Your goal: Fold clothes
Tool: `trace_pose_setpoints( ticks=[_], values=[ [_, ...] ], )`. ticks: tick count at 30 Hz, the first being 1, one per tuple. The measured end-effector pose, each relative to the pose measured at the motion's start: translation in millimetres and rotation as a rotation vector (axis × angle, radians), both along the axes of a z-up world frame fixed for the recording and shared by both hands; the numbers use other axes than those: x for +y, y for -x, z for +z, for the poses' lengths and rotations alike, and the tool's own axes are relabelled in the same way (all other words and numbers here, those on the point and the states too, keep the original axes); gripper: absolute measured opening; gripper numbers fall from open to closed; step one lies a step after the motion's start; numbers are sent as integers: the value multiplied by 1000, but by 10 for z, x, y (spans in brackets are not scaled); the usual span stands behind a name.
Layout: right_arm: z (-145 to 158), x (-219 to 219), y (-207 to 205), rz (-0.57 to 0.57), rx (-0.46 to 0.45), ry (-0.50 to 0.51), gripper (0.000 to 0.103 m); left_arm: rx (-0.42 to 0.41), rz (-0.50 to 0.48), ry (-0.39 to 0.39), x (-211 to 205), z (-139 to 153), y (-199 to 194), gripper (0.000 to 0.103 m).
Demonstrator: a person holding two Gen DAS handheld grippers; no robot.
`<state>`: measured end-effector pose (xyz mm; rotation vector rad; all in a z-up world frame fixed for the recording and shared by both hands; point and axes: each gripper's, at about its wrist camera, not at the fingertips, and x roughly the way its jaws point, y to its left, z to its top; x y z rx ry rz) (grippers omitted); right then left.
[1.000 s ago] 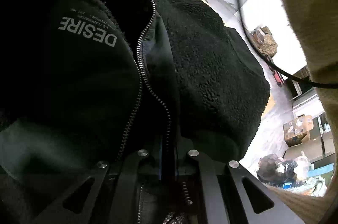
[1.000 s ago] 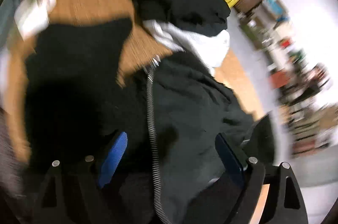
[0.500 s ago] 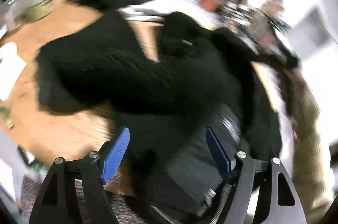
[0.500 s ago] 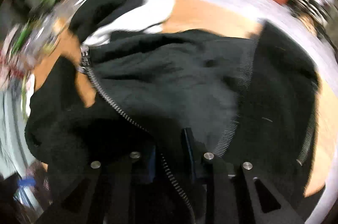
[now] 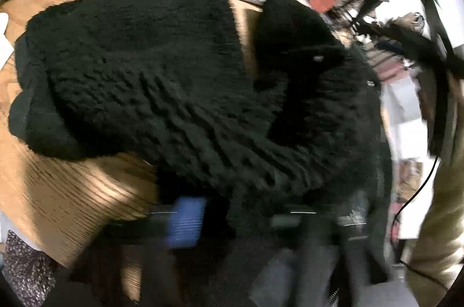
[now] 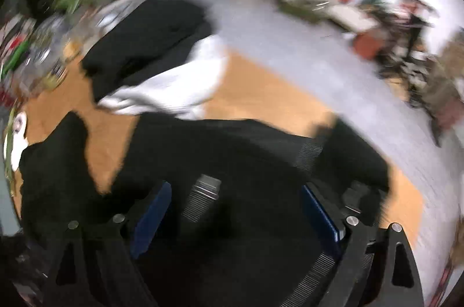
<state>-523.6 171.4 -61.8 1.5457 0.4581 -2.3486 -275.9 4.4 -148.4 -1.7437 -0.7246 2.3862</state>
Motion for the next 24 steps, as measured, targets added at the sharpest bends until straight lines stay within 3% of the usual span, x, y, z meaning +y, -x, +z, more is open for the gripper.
trace_pose_setpoints(
  ticks=[2,4,6,8,9,10,14,18,21,23,24],
  values=[
    [-385,-253,237,-62,-118,-33,92,-13,-3,-12,-33,-75,-40,11],
    [-874,-387,510,-179,-277,-91,86,-15,-1,-35,-96,-90,-96,8],
    [-1071,-445,518,-202,-314,-70,85,-14,3,-63,-176,-67,-150,3],
    [-1007,-453,427,-188,-258,18,52,2,5,-85,-249,-6,-193,1],
    [-952,-428,385,-185,-232,73,30,23,1,-96,-274,51,-206,1],
    [-843,-318,364,-201,-219,161,15,44,-4,-107,-299,110,-219,1],
    [-303,301,410,-325,-182,550,13,147,-34,-105,-342,437,-230,0],
    [795,748,400,-319,58,745,13,241,-48,-96,-364,723,-209,0],
    [1461,820,393,-297,238,763,13,276,-62,-95,-360,850,-112,0],
    [1692,644,500,-280,302,733,13,257,-46,-69,-354,826,-32,0],
    [1692,517,603,-282,292,716,13,241,-30,-51,-348,797,3,0]
  ],
)
